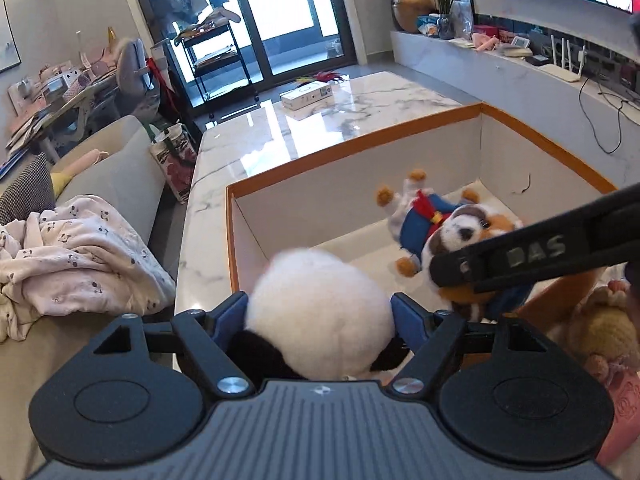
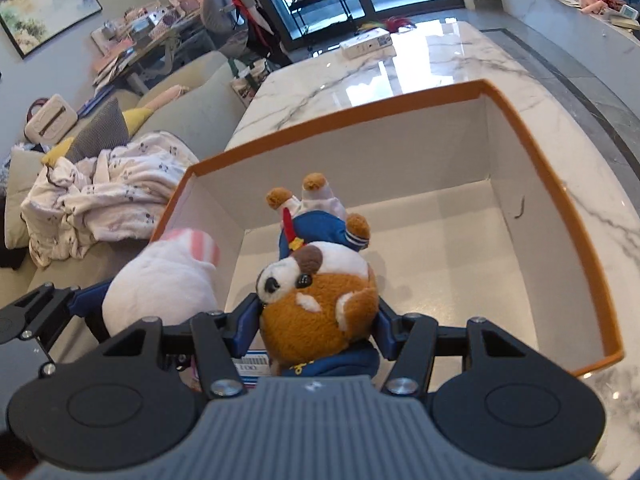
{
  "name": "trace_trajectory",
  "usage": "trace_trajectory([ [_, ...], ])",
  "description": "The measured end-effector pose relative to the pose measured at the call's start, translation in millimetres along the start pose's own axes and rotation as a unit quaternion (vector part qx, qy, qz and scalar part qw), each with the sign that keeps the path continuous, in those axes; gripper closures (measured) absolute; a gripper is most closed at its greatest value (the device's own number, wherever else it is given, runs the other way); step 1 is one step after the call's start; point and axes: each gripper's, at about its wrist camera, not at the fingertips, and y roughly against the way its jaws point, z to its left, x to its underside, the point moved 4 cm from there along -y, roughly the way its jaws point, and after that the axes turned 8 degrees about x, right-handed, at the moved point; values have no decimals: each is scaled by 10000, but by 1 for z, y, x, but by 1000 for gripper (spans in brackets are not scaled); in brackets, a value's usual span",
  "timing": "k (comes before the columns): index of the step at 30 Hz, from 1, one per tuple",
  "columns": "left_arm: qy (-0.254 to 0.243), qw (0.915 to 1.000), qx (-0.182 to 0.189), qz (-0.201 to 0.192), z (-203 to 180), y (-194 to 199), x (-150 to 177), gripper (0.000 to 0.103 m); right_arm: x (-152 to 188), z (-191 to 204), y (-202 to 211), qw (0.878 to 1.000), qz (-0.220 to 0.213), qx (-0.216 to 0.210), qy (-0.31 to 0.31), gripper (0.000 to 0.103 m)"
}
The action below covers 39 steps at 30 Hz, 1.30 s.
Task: Organize objects
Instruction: 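Carry both plushes over the box and release them inside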
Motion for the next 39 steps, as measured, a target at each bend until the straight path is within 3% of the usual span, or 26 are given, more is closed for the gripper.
trace_trajectory([
  [3, 308, 9992, 254, -40, 10, 3, 2, 15, 2, 7, -6, 9998, 108, 67, 120, 44],
  [7, 312, 9987, 328, -232, 18, 19, 4, 18, 1, 11, -11, 9995, 280, 103, 115, 43],
  [11, 670, 9960, 389, -453, 37, 41, 7, 18, 3, 16, -18, 9987, 389, 224, 230, 43],
  [15, 1339, 9882, 506, -537, 63, 51, 9, 25, 8, 25, -22, 9976, 502, 263, 393, 41],
  [21, 2070, 9754, 703, -271, 89, 35, 20, 25, 7, 31, -17, 9975, 459, 253, 476, 33],
  [23, 2185, 9727, 768, -118, 89, 28, 27, 30, 6, 28, -14, 9979, 413, 228, 440, 36],
  [25, 2320, 9691, 836, 8, 89, 21, 32, 33, 4, 25, -11, 9984, 399, 174, 367, 50],
  [27, 2485, 9638, 968, 67, 89, 18, 36, 35, 4, 22, -12, 9983, 454, 134, 344, 51],
  [32, 2216, 9738, 318, 402, 87, 9, 38, 48, 6, 26, -19, 9976, 627, 52, 305, 52],
  [34, 2293, 9715, 428, 427, 88, 8, 38, 65, 7, 32, -23, 9963, 793, -177, 270, 53],
  [39, 2314, 9694, 697, 428, 81, 9, 38, 77, 11, 40, -25, 9956, 833, -200, 389, 56],
])
